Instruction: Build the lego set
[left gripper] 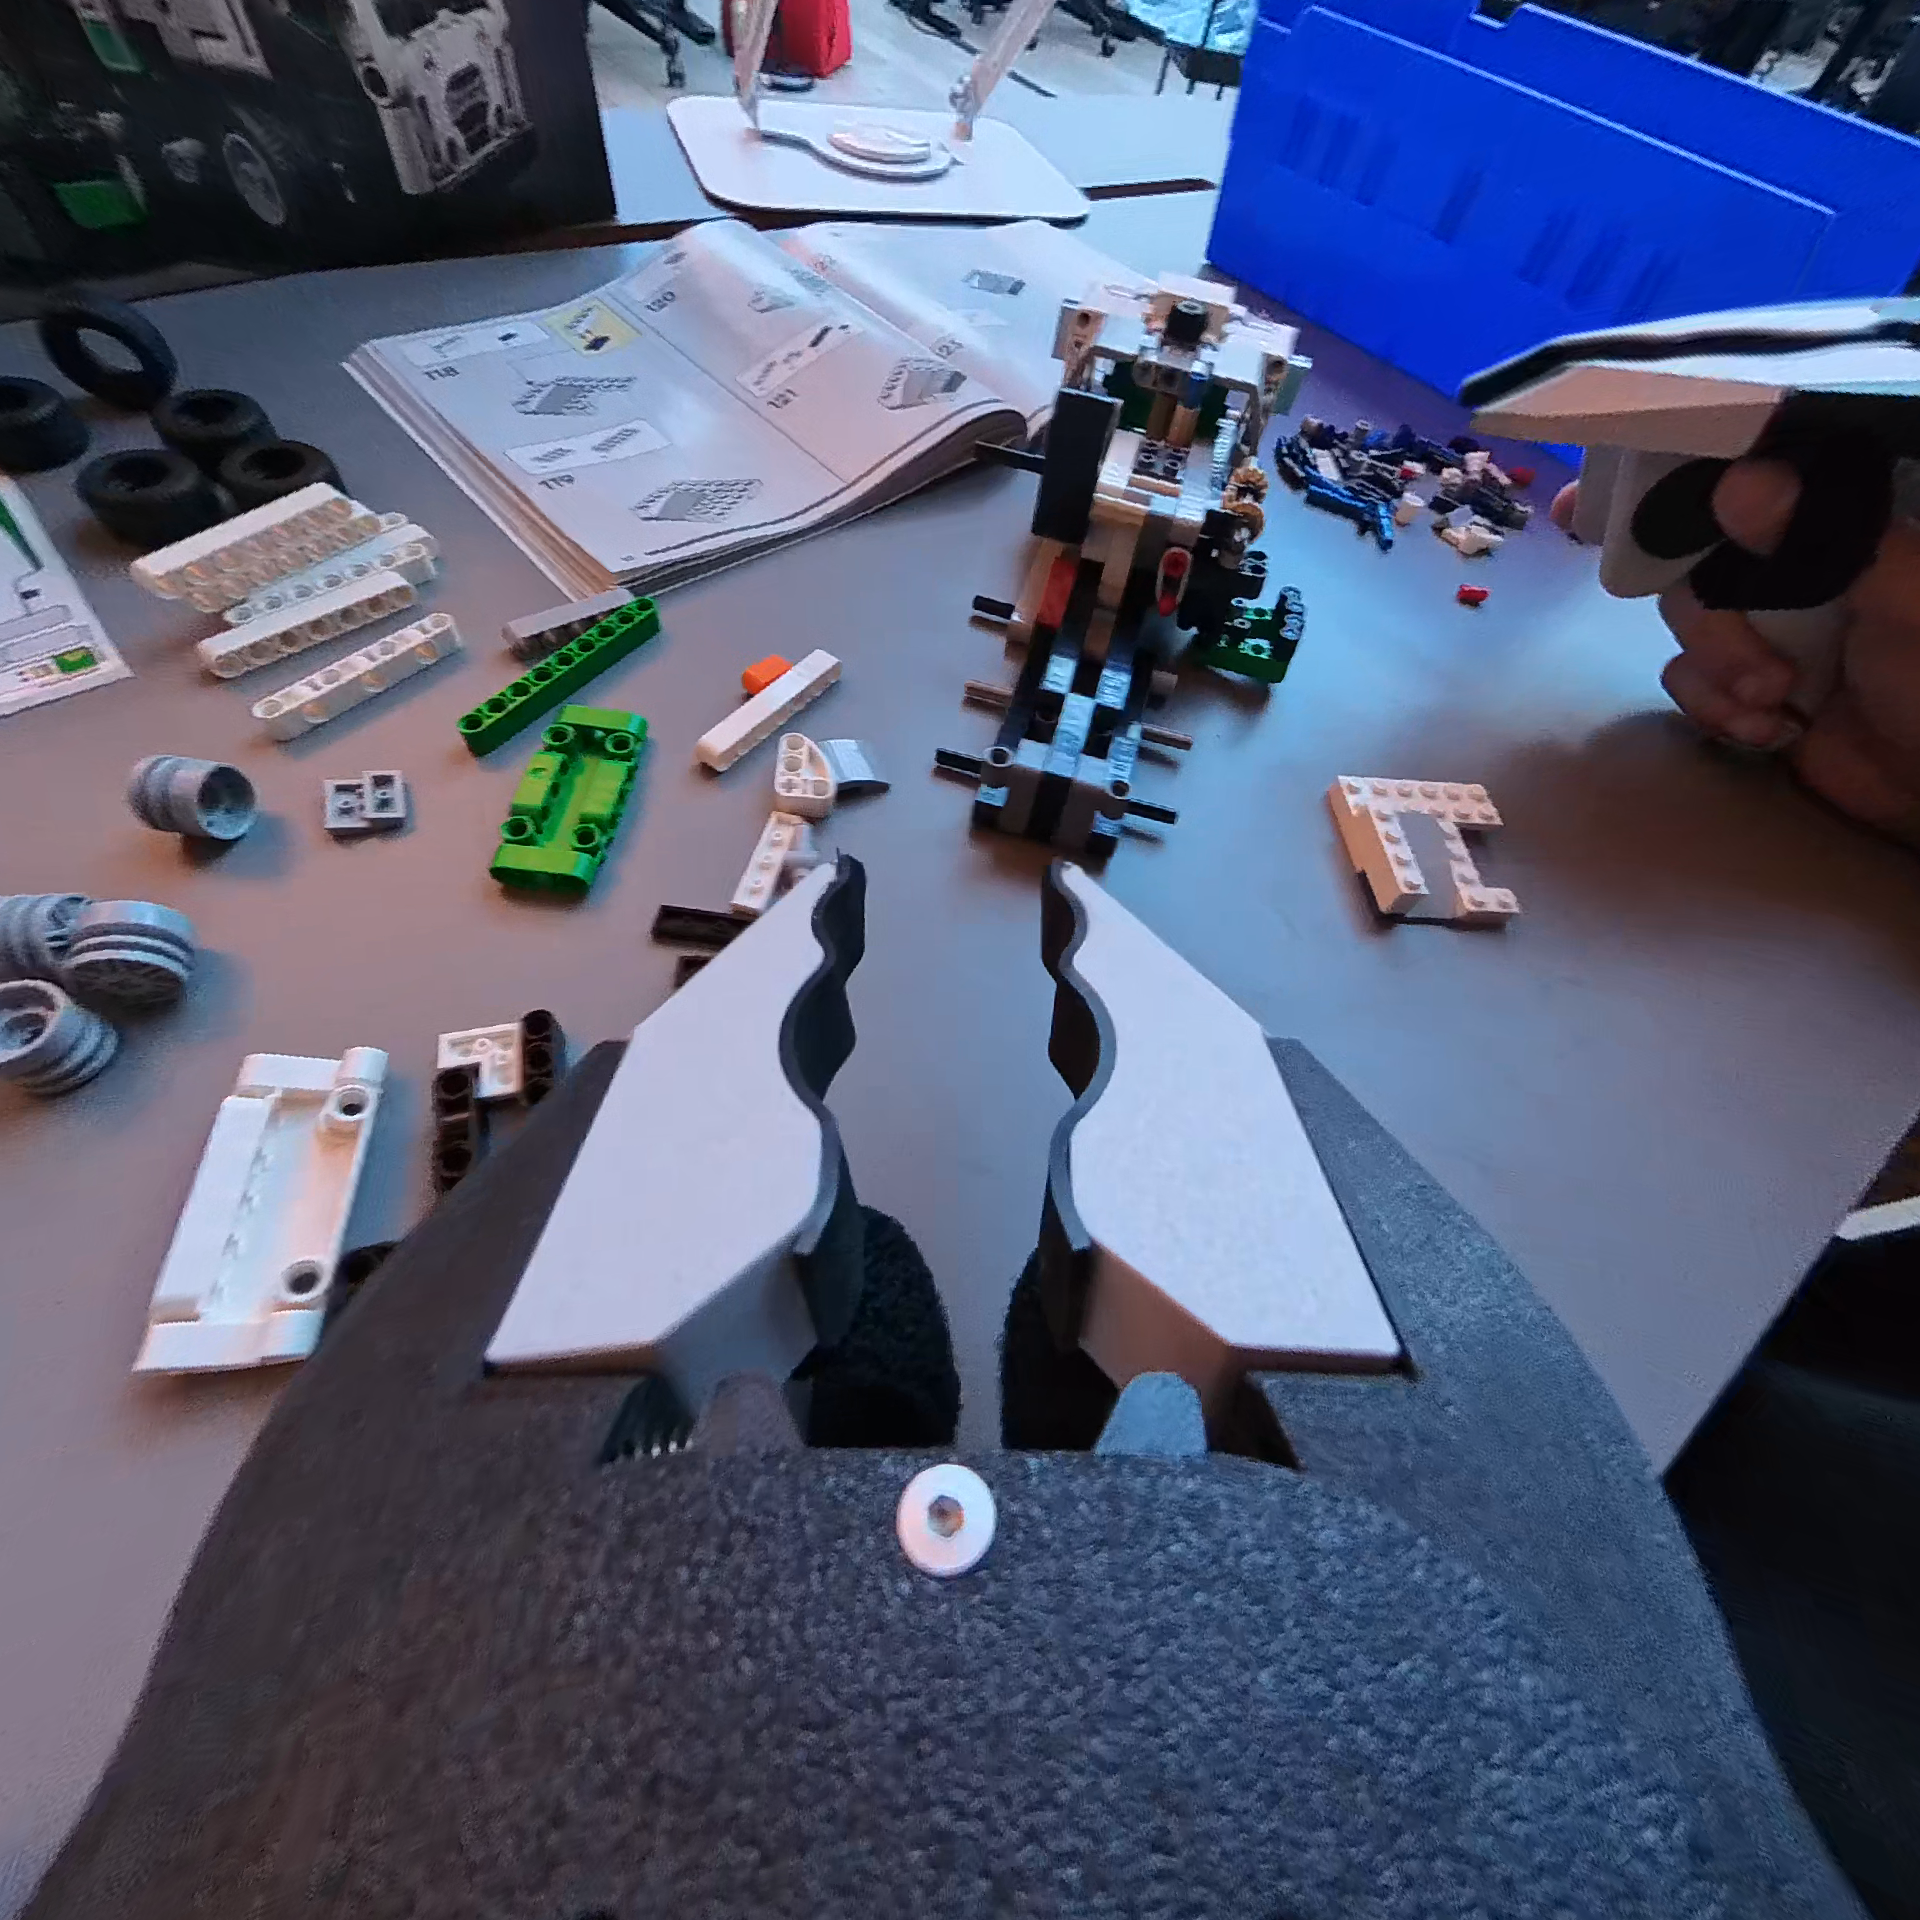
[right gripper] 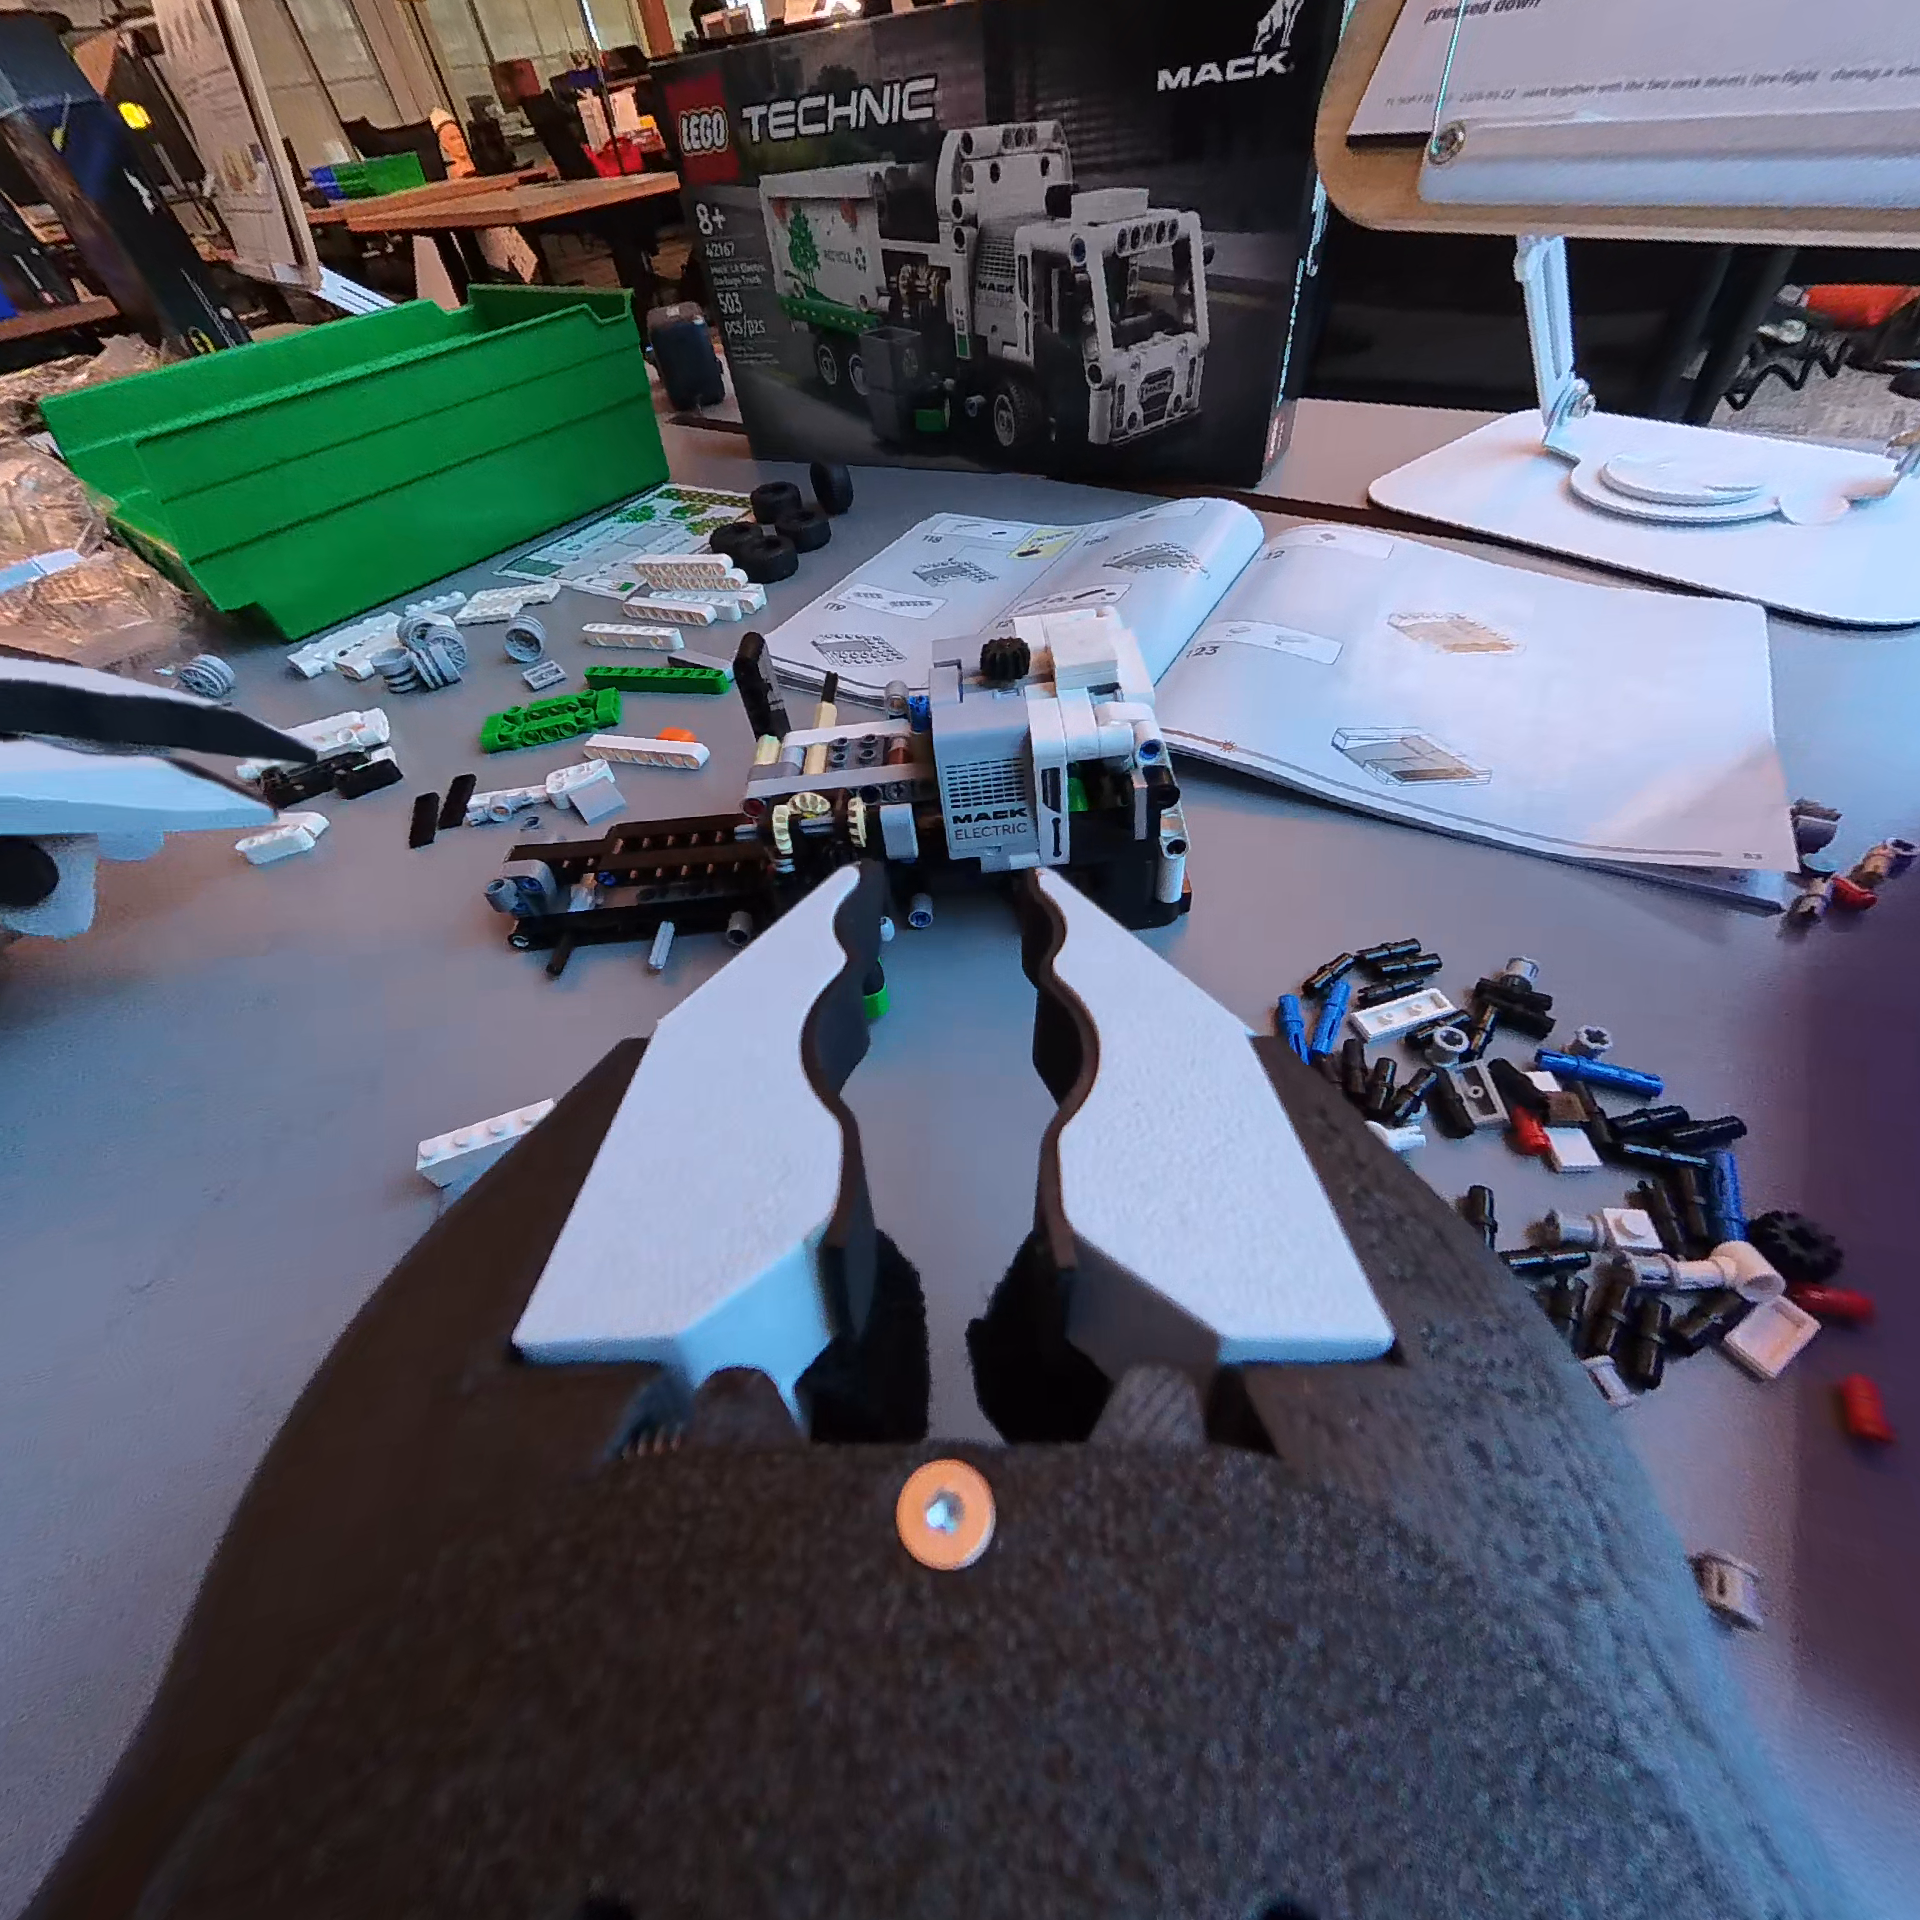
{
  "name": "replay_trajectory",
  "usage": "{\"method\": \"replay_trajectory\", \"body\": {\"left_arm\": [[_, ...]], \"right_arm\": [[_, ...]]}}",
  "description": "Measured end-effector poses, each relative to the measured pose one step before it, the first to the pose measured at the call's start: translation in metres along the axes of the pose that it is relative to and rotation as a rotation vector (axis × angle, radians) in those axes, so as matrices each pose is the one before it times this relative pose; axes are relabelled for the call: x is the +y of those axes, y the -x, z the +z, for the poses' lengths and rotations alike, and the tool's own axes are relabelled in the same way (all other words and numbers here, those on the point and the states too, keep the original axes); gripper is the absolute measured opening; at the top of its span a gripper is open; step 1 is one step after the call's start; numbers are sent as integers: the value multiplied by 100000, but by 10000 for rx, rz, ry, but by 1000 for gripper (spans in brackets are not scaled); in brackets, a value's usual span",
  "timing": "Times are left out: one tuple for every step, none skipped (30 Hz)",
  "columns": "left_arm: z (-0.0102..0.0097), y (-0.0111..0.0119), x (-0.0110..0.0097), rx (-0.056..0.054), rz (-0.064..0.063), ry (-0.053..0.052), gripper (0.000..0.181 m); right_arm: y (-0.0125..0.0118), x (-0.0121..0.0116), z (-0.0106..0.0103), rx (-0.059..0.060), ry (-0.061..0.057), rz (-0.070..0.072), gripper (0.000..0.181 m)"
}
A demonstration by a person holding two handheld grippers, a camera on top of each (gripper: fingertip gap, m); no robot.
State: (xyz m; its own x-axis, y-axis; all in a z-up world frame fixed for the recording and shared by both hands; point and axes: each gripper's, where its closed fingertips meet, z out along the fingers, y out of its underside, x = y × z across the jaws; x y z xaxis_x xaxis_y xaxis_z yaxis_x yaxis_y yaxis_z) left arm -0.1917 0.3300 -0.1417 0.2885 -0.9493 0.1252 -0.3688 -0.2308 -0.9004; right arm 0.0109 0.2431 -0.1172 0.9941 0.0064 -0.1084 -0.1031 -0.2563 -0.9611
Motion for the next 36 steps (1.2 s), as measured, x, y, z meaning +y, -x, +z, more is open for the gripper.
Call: {"method": "replay_trajectory", "body": {"left_arm": [[41, 548, -203, -143, -62, 45, 32], [91, 920, -404, -233, -34, 57, 31], [204, 1435, -389, -427, -20, 231, 31], [395, 1953, -91, -636, -42, 547, 31], [560, 1986, 47, -620, -36, 682, 32], [664, 1700, -214, -490, -45, 456, 33], [703, 1289, -388, -326, -92, 222, 33], [781, 708, -251, -53, -10, 264, 34], [758, 578, -184, -55, 114, 289, 36], [641, 680, -282, -201, 168, 126, 36], [547, 529, -249, -179, 165, 30, 35], [545, 276, 15, -47, 136, 139, 34], [551, 232, 240, -27, 102, 265, 34], [460, 241, 262, -71, 72, 219, 34], [338, 58, 204, 10, 68, 138, 34], [235, -71, 179, 85, 28, 118, 31], [125, 17, 119, 44, -32, 57, 27], [64, 84, 67, 29, -60, 20, 22], [60, -19, 79, 116, -78, 32, 21], [91, -65, 170, 155, -120, 95, 21], [142, -67, 281, 167, -129, 169, 21], [148, -86, 174, 182, -133, 92, 21], [79, -63, -22, 148, -161, -57, 20], [39, -4, -40, 94, -142, -54, 17], [-7, -12, -2, 56, -68, -7, 16], [-13, -76, 3, 59, -22, 8, 16], [-31, -263, -53, 131, 3, -30, 16], [-153, -339, -246, 144, -40, -159, 16], [-322, -554, -487, 231, -60, -295, 16], [-487, -944, -812, 421, -22, -462, 16], [-571, -1352, -1073, 598, -31, -616, 16], [-525, -1850, -1166, 834, -118, -665, 16], [-400, -2439, -1184, 1139, -266, -688, 16], [-183, -2628, -1086, 1239, -442, -676, 16], [47, -2496, -933, 1185, -593, -660, 16], [275, -2321, -645, 1164, -737, -578, 15]], "right_arm": [[14, 80, 63, -29, 67, 23, 26], [20, 83, 67, -37, 64, 30, 25], [6, 37, 25, -27, 33, 28, 25], [-20, -10, -7, -3, -6, 23, 25], [-29, -32, -28, 8, -30, 16, 26], [-19, -35, -27, -3, -22, 22, 26], [-19, -6, -4, -14, -8, 31, 25], [-13, 5, -1, -16, 2, 37, 25], [-5, -5, -4, -22, 1, 35, 25], [-5, -2, -6, -19, -5, 28, 25], [3, -10, -16, -20, -7, 20, 25], [15, -12, -23, -20, -11, 22, 25], [11, 18, -15, -19, 8, 36, 24], [-1, 7, 14, -23, 7, 26, 24], [-22, 40, 30, -6, 29, 32, 24], [-8, 55, 53, -22, 49, 37, 24], [-8, 54, 37, -24, 45, 32, 24], [-1, 39, 39, -19, 30, 24, 23], [9, 29, 23, -15, 24, 15, 23], [10, 28, 23, -19, 23, 8, 23], [29, 31, 24, -20, 24, 5, 22], [27, 32, 30, -26, 28, 5, 22], [24, 42, 25, -23, 35, 8, 21], [14, 32, 22, -16, 26, 6, 21], [15, 3, 6, -11, 4, 0, 21], [12, -4, -12, -3, -8, -4, 21], [14, -19, -11, 0, -13, -11, 20], [28, -7, -7, -7, -4, -19, 20], [78, -3, 10, -34, 1, -29, 20], [142, -53, 6, -76, -36, -53, 20], [252, -137, 16, -126, -84, -62, 19], [350, -131, 71, -167, -29, 10, 18], [709, -186, 154, -384, 122, 74, 17], [1399, -530, 190, -756, 8, -39, 20], [1525, -837, 268, -711, -137, -253, 24], [1205, -913, 388, -410, -149, -494, 26]]}}
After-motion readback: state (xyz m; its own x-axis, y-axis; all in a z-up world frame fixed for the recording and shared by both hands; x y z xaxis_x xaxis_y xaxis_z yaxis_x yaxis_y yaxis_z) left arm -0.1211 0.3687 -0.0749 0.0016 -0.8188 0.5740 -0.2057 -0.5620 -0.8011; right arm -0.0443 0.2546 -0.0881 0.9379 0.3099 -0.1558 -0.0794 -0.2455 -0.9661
